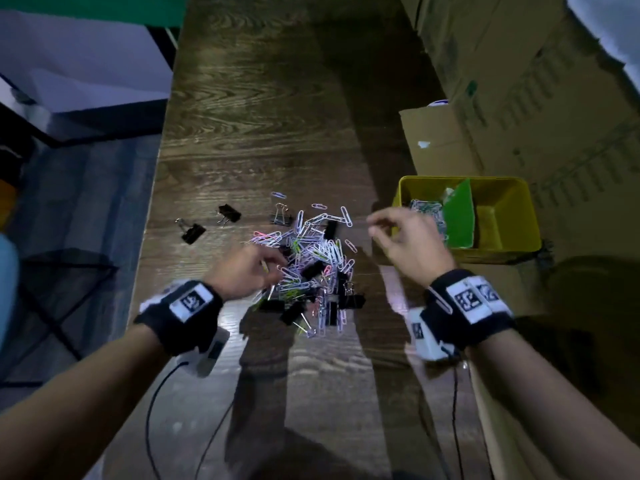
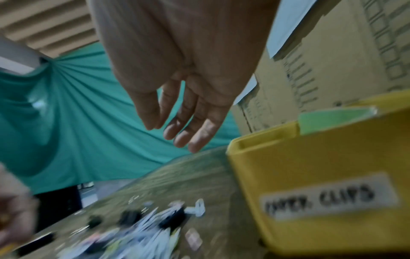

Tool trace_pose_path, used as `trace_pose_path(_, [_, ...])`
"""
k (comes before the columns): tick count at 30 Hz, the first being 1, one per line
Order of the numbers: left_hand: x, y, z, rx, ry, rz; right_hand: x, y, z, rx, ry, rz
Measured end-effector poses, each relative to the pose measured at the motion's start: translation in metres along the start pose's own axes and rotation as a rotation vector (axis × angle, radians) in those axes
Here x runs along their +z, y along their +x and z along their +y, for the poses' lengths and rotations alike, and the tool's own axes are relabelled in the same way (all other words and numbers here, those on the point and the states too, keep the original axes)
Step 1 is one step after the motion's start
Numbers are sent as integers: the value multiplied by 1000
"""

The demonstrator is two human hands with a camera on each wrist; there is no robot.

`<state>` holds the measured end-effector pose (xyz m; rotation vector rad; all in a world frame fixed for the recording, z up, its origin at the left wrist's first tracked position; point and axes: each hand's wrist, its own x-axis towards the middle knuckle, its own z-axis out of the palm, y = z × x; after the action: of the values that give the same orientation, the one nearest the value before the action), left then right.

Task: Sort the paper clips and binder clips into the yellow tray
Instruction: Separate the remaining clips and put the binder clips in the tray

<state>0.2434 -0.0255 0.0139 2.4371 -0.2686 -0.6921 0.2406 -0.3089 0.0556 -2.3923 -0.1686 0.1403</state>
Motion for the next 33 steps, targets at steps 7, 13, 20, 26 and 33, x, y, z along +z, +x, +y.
trace_pose_path(7, [65, -46, -3, -71, 339, 57, 97, -45, -12, -75, -275, -442])
trace_pose_path(13, [91, -48, -5, -208, 389, 151, 132, -63, -9, 12, -446, -293])
trace_pose_path(20, [99, -49, -9, -143, 270, 105, 139, -59, -7, 44, -351, -222])
trace_pose_path(26, [100, -47, -16, -114, 144, 167, 140, -55, -5, 39, -260, -166])
trace_pose_path(33, [100, -44, -17, -189, 187, 164, 125, -53, -6, 128, -77, -166])
